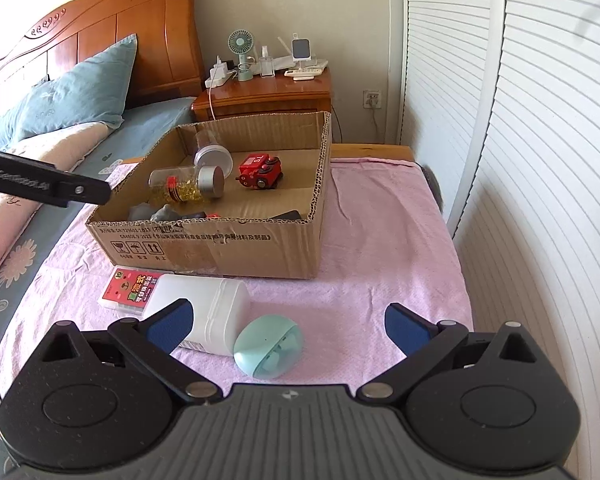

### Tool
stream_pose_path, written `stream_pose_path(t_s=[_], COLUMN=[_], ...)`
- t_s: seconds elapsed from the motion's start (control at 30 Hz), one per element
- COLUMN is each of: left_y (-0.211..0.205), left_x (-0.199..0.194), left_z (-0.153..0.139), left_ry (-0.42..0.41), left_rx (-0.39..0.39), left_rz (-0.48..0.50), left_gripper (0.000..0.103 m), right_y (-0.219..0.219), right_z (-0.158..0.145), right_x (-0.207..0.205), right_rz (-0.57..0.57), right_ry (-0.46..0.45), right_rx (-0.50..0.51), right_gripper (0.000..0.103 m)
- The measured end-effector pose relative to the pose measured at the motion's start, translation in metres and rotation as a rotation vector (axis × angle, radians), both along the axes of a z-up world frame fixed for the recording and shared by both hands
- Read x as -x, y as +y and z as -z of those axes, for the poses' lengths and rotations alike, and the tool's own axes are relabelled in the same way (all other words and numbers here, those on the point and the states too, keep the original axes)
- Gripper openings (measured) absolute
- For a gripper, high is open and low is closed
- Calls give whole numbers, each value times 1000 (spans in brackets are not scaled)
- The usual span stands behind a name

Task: Organize rigid objects
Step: 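Lower the capsule bottle into the box and open the left tool, then move the left tool to the black oval pad and grasp it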

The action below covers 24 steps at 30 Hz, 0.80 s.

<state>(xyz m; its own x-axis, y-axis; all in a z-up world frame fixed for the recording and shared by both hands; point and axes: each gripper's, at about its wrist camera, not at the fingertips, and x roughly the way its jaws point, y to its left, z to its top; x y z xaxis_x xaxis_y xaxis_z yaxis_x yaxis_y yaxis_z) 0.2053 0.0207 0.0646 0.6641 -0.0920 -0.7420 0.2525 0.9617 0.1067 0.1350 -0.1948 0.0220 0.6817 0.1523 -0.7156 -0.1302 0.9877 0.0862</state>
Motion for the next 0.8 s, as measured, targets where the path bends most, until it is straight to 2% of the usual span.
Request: stream_pose_path(t_s=[0.03,0.2,0.47,0.6,0.8], left_y=[0,2,1,0,-5], left_x=[7,41,73,85,95], left_z=[1,17,59,82,109], left_ry=[-5,16,56,83,121], left_rx=[2,27,55,63,31], left_rz=[-1,4,-20,-22,-3], left_gripper=[100,100,100,100,100], right_y=[0,-2,0,4,13], right_z=[2,22,70,80,89], right_x=[2,9,3,3,1], right_rz=[-2,-44,-37,-39,-26], right_ry=[-4,-5,96,113,109], right_rx=[3,29,57,35,80], right_gripper=[103,103,103,103,103])
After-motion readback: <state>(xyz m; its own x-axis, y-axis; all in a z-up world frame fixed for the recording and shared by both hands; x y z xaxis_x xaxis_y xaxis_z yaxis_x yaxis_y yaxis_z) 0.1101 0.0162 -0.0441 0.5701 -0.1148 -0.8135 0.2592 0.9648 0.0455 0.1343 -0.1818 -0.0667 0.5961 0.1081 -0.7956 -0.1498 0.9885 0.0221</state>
